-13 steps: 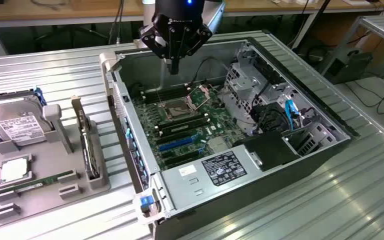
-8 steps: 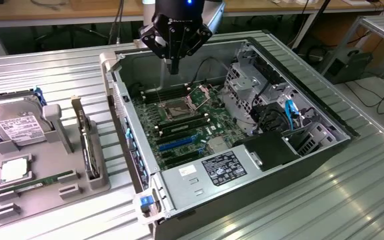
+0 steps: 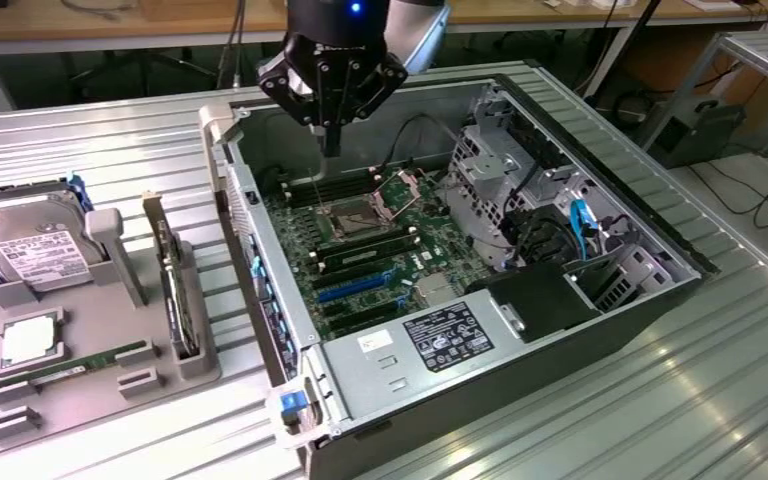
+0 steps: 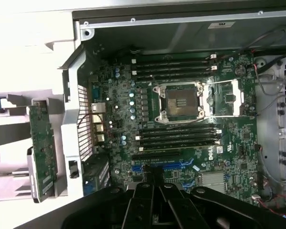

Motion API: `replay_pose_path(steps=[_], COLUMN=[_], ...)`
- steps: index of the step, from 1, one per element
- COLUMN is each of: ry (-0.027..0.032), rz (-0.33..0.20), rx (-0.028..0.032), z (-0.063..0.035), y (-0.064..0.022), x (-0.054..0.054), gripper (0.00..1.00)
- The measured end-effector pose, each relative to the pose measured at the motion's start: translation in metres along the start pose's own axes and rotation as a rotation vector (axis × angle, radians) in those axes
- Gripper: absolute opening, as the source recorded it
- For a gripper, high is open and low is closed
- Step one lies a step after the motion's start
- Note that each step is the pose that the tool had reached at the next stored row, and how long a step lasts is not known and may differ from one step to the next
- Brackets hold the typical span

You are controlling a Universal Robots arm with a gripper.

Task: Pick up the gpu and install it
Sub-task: 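Reach for the gpu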

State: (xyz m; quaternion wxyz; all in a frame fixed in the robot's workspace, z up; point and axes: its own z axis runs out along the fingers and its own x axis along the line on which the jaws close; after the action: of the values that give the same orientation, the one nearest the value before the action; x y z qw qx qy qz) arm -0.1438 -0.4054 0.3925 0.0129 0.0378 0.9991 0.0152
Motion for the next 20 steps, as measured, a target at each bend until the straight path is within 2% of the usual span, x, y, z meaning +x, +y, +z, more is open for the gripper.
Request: replay_pose_path(steps=[11, 20], ry=[0.0000, 0.0001], rz=[0.000, 0.000], rx=[-0.0001, 0.0002], z=[0.0019, 0.0082], y=[-0.0173, -0.0282], x=[0.042, 0.089], gripper=[0.11, 0.11])
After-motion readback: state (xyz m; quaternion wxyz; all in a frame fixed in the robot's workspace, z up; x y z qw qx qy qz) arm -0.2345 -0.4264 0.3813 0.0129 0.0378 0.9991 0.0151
